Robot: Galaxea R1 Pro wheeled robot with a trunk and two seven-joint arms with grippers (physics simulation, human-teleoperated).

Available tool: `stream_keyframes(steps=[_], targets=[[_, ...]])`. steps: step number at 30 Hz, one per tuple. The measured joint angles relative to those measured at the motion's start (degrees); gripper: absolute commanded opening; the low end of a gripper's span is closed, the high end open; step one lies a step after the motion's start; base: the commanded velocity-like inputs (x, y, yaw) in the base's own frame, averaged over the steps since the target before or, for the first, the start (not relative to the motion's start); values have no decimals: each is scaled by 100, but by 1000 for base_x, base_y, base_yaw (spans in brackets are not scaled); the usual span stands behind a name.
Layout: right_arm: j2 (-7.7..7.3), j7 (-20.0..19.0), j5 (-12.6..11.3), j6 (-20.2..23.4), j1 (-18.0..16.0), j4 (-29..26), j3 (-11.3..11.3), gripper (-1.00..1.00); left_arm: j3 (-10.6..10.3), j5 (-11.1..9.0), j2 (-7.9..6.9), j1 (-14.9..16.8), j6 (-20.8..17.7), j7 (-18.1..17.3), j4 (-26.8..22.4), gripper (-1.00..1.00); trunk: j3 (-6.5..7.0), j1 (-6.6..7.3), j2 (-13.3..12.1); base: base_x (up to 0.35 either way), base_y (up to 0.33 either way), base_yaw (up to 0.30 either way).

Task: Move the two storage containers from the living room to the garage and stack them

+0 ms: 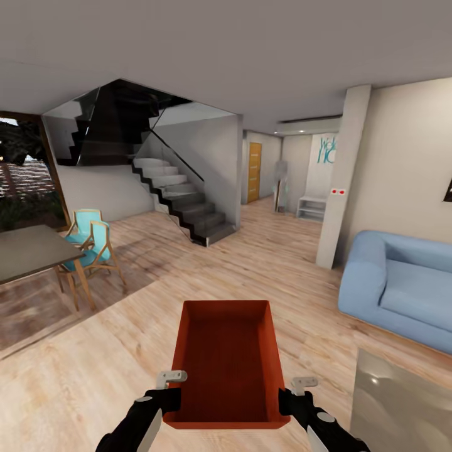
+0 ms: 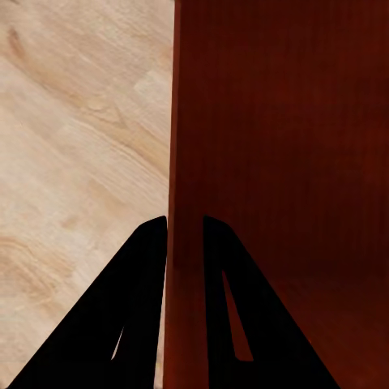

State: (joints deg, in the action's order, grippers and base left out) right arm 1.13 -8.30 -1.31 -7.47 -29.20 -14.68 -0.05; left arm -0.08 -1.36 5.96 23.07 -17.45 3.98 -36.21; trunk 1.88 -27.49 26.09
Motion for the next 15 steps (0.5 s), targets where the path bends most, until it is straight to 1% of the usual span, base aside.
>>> stream_keyframes(steps=[15], targets=[[-5,-2,2,0,0,2,2,-100,6,3,7,0,1,3,7,-100,0,0,0,287,132,3]])
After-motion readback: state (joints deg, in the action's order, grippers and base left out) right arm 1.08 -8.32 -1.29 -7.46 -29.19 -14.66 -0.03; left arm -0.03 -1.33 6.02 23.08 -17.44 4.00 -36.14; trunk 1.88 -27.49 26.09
